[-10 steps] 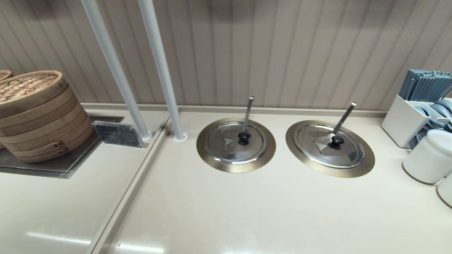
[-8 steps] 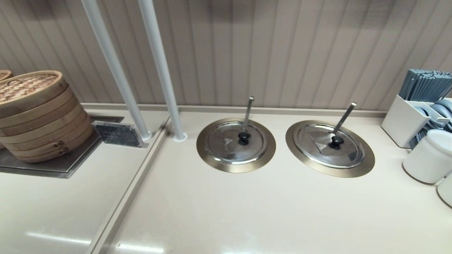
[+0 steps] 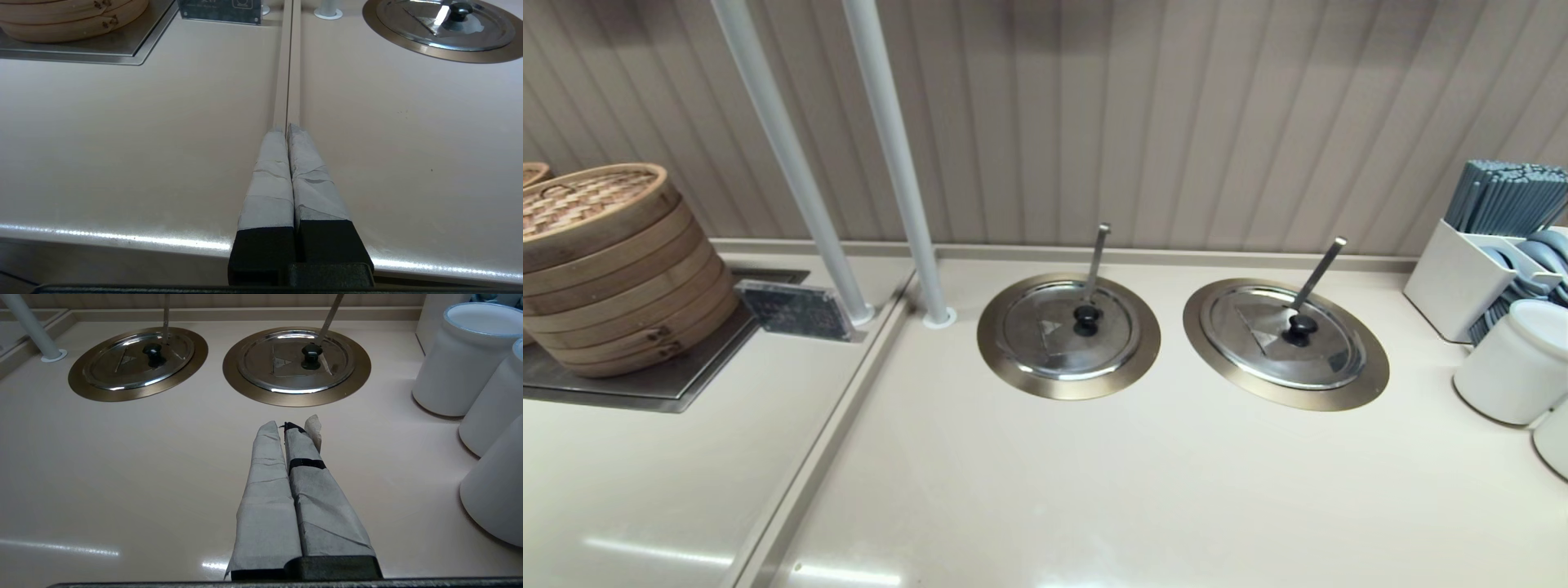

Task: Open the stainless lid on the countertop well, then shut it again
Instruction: Open the lid

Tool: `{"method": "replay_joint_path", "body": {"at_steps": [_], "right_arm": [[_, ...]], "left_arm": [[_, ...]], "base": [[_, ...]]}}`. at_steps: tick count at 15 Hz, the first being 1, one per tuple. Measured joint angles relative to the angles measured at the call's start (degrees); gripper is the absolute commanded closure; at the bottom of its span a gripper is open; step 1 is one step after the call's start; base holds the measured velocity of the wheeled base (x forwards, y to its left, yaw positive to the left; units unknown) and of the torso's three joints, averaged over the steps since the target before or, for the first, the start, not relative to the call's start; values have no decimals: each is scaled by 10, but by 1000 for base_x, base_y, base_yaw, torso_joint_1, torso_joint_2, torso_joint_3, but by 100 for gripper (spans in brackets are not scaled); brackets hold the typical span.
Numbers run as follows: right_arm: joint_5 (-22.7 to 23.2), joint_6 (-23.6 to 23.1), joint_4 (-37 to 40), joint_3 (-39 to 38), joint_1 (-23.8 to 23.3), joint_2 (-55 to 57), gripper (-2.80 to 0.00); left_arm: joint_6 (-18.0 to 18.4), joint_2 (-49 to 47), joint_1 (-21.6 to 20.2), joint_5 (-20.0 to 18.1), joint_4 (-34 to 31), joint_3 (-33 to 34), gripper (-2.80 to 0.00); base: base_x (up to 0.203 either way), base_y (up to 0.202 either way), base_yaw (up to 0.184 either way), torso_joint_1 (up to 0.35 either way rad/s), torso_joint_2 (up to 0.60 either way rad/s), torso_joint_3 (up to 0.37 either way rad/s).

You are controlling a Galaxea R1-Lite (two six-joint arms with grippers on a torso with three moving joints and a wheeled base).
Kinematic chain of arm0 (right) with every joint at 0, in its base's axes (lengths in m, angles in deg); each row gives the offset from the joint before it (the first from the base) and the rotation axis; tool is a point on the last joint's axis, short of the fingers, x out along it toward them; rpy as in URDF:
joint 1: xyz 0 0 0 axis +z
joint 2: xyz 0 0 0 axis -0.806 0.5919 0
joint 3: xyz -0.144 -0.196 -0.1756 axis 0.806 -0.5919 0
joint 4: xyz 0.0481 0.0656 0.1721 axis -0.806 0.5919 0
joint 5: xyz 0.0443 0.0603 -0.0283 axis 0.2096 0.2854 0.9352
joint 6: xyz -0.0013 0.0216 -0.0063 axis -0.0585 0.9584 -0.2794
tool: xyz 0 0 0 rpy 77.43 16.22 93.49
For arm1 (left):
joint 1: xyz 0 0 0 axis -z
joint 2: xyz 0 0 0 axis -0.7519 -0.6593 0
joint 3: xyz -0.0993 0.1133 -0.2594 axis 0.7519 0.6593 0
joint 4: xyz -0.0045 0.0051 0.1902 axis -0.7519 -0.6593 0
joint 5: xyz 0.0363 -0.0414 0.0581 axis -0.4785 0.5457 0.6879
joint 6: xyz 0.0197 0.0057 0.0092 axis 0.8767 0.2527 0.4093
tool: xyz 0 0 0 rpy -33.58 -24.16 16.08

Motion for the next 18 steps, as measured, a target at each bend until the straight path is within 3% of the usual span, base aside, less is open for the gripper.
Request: {"method": "replay_joint_path", "body": {"at_steps": [4,10,13,16,17,18], "right_arm": [[-9,31,-38,96,0,231,0],[-76,109,-76,311,-4,640,0],[-101,140,-116,406,-5,778,0],[-116,130,-197,437,-6,883,0],[-118,117,-244,428,-3,909,-280],[-120,101,-302,410,2,935,-280]], "left_arm": [[0,0,0,0,0,0,0],[0,0,0,0,0,0,0],[0,0,0,0,0,0,0],[0,0,0,0,0,0,0],[0,0,0,0,0,0,0],[0,0,0,0,0,0,0]], "base": [[0,0,0,0,0,0],[0,0,0,0,0,0],[0,0,0,0,0,0],[0,0,0,0,0,0],[0,0,0,0,0,0],[0,0,0,0,0,0]]}}
